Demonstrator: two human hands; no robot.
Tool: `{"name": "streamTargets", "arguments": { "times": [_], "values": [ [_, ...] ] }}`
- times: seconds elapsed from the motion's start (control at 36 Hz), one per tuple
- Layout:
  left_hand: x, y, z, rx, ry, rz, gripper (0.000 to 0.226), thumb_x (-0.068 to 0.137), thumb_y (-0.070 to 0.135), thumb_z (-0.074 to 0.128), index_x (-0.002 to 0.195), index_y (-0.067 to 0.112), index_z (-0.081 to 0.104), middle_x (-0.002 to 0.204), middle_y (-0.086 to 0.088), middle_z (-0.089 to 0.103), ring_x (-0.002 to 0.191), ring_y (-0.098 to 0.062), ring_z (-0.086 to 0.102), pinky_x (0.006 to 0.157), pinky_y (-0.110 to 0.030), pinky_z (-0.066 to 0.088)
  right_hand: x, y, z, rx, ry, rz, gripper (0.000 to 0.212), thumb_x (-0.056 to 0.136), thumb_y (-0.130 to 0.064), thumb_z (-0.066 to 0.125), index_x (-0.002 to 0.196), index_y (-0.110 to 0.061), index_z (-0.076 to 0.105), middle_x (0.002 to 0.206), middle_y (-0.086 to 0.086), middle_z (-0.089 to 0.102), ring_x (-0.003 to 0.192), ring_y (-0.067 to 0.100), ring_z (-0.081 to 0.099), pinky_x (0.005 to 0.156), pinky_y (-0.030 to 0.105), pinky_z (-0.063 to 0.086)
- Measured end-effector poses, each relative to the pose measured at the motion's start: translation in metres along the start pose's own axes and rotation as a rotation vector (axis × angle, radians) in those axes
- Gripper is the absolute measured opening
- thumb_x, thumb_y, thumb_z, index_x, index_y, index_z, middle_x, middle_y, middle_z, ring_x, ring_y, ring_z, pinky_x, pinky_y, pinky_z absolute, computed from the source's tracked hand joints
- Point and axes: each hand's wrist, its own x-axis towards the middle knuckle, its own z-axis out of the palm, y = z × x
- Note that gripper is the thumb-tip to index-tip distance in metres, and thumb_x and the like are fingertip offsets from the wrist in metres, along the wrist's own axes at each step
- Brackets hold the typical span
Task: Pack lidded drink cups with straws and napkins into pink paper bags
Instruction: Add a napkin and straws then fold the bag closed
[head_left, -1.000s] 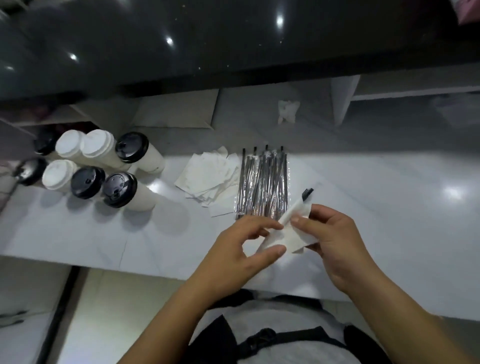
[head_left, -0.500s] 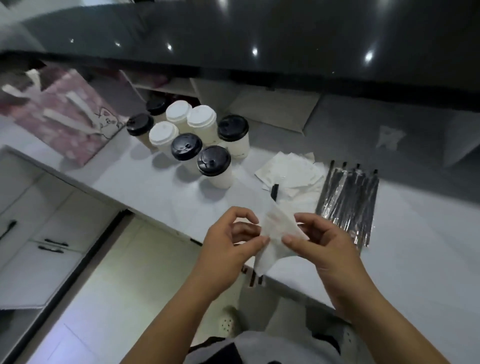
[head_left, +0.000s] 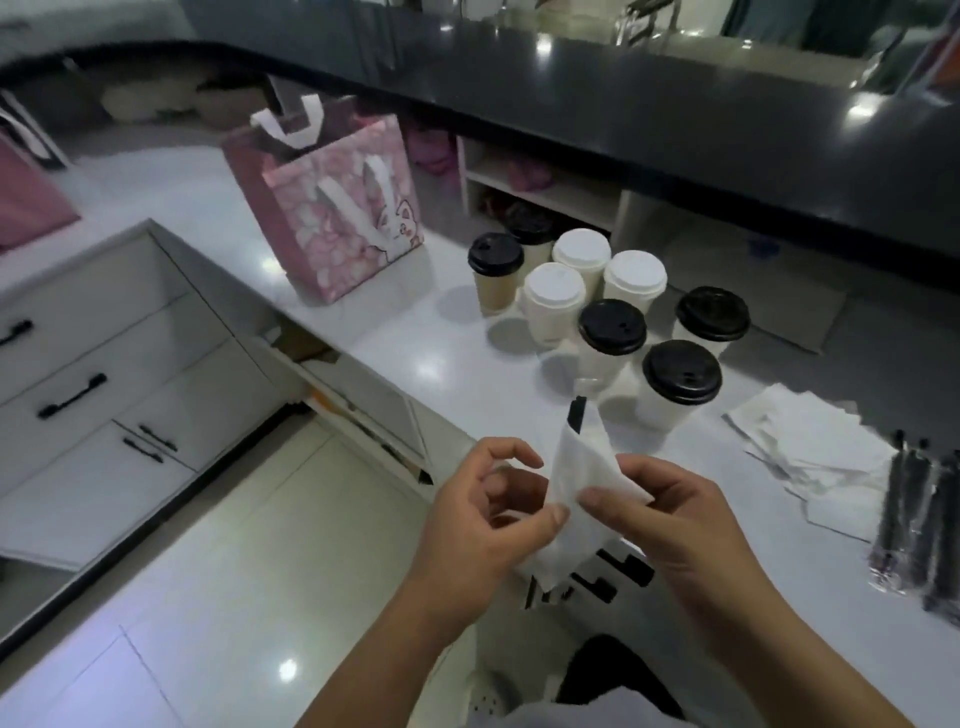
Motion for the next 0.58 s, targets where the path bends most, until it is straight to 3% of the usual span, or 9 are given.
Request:
{"name": "streamTargets", "arguments": {
  "times": [0.14,0.25,0.36,0.44,0.58],
  "values": [
    [0.014,0.005,-0.041,-0.117,0.044,0.006,0.035,0.081,-0.003,0.075,0.105,0.019,0.062,0.092,-0.014,0.073,0.085,-0.028,0.07,0.078,-0.038,0.058,0.038,-0.012,0.039,-0.043,-0.137,-0.035,0.021,0.071,-0.01,0.078,0.09,0.0,0.075,0.088,0.027,0.073,0.079,0.039,0.071,0.071,0.036,0.06],
    [0.035,0.016,-0.071,-0.162,0.11,0.024,0.038,0.077,-0.009,0.075,0.104,0.016,0.064,0.087,-0.01,0.074,0.081,-0.023,0.072,0.071,-0.03,0.057,0.083,-0.023,0.061,-0.124,-0.263,-0.075,0.027,0.071,-0.018,0.083,0.091,-0.002,0.076,0.09,0.026,0.073,0.081,0.035,0.07,0.077,0.037,0.057],
    [0.066,0.035,-0.107,-0.126,0.199,0.073,0.036,0.073,0.0,0.078,0.099,0.02,0.066,0.087,-0.008,0.075,0.081,-0.02,0.072,0.07,-0.025,0.056,0.138,-0.038,0.09,-0.119,-0.383,-0.085,0.017,0.072,-0.001,0.072,0.088,0.001,0.077,0.091,0.03,0.071,0.08,0.03,0.07,0.077,0.033,0.057],
    [0.095,0.051,-0.133,-0.07,0.269,0.111,0.034,0.069,0.007,0.08,0.093,0.029,0.068,0.089,-0.009,0.075,0.08,-0.022,0.072,0.071,-0.027,0.056,0.181,-0.05,0.115,-0.113,-0.418,-0.125,0.016,0.07,-0.001,0.071,0.085,0.002,0.076,0.089,0.029,0.071,0.079,0.031,0.071,0.078,0.034,0.058],
    [0.16,0.08,-0.172,0.002,0.336,0.131,0.038,0.076,-0.007,0.076,0.104,0.013,0.062,0.089,-0.01,0.075,0.078,-0.02,0.07,0.07,-0.025,0.056,0.258,-0.077,0.141,-0.226,-0.434,-0.271,0.014,0.078,0.004,0.074,0.084,-0.008,0.078,0.083,0.018,0.073,0.076,0.045,0.066,0.074,0.05,0.054]
  ]
}}
